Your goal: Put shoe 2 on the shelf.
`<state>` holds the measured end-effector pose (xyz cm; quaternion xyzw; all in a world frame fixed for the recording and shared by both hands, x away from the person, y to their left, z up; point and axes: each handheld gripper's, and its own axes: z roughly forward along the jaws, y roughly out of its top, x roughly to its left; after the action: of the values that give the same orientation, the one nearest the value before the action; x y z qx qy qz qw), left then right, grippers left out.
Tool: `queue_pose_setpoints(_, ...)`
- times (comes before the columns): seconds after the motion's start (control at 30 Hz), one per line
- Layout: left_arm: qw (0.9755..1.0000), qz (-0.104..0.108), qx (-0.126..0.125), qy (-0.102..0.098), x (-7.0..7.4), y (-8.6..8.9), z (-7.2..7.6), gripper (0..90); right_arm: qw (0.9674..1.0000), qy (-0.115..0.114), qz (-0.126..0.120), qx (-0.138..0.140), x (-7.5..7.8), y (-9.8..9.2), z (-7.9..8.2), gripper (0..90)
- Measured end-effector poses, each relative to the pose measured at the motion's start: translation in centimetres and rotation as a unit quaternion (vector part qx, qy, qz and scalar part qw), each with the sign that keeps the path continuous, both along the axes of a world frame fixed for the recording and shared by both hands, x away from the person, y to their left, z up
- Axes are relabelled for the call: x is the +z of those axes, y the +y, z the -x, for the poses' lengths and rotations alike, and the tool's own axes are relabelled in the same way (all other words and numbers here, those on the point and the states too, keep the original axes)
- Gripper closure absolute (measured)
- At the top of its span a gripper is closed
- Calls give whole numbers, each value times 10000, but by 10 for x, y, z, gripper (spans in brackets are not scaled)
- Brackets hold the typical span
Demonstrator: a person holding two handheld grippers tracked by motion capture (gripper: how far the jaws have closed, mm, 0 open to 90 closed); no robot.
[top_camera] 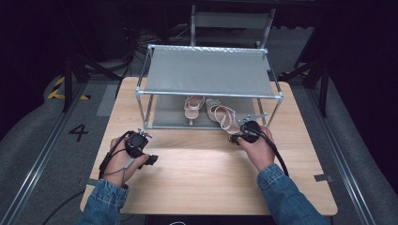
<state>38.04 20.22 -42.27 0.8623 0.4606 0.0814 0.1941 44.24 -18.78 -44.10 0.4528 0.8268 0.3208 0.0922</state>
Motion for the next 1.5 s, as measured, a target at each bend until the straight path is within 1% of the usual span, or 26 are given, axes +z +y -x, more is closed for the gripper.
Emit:
queue_pose_setpoints(0.1,10000,8,19,16,0,0,0,308,10000,-48,-18,-4,2,3,-4,823)
queue_pose_setpoints(0.23,10000,20,16,-1,0,1,0,309,10000,-29,-71,4,4,11,-10,837)
queue_pose_setpoints(0.53,10000,0,2,-19,-1,3,1,309,10000,-56,-72,-8,7,25,-25,847)
queue_pose_setpoints(0.57,10000,-10,1,-18,-1,3,1,308,10000,-57,-68,-2,7,27,-27,849)
queue_pose_setpoints(0.6,10000,24,56,37,-1,3,2,308,10000,-52,-71,4,7,29,-29,853)
queue_pose_setpoints(0.67,10000,28,50,35,-1,3,2,308,9999,-52,-83,21,7,30,-30,855)
queue_pose_setpoints(0.73,10000,17,36,6,-1,4,3,308,9999,-35,-100,55,7,36,-35,858)
queue_pose_setpoints(0.77,9999,37,84,47,-1,4,4,308,9999,-35,-100,55,7,36,-35,858)
queue_pose_setpoints(0.8,10000,-3,27,10,-1,5,3,308,9999,-50,-103,90,7,40,-38,860)
queue_pose_setpoints(0.9,10000,6,53,24,-2,6,5,308,9999,-55,-101,100,7,43,-40,860)
queue_pose_setpoints(0.93,9999,19,95,38,-3,7,7,308,9999,-131,-26,88,7,46,-43,828)
queue_pose_setpoints(0.97,9999,19,95,38,-3,7,7,308,9999,-131,-26,88,7,46,-43,828)
queue_pose_setpoints(1.0,10000,9,74,31,-3,8,7,308,9998,-45,-128,120,5,49,-47,826)
queue_pose_setpoints(1.03,9999,32,128,45,-3,8,8,308,9998,-14,-143,127,4,50,-48,826)
queue_pose_setpoints(1.1,9999,11,117,41,-4,10,9,308,9997,-36,-160,183,2,54,-51,826)
queue_pose_setpoints(1.13,9999,11,125,40,-4,10,10,308,9997,-8,-169,148,2,56,-52,823)
queue_pose_setpoints(1.2,9999,22,141,40,-4,11,11,308,9998,-27,-132,142,1,59,-53,822)
queue_pose_setpoints(1.23,9998,30,177,80,-5,12,12,308,9997,-41,-172,139,0,63,-56,819)
queue_pose_setpoints(1.3,9998,31,201,75,-5,13,13,308,9997,-56,-189,160,-1,66,-60,817)
queue_pose_setpoints(1.37,9999,4,159,49,-5,15,12,308,9998,-97,-148,133,-2,70,-62,816)
queue_pose_setpoints(1.43,9998,25,183,48,-5,15,13,308,9997,-206,-67,135,-3,73,-65,816)
queue_pose_setpoints(1.5,9998,27,181,60,-5,16,13,308,9997,-212,-39,129,-5,75,-67,816)
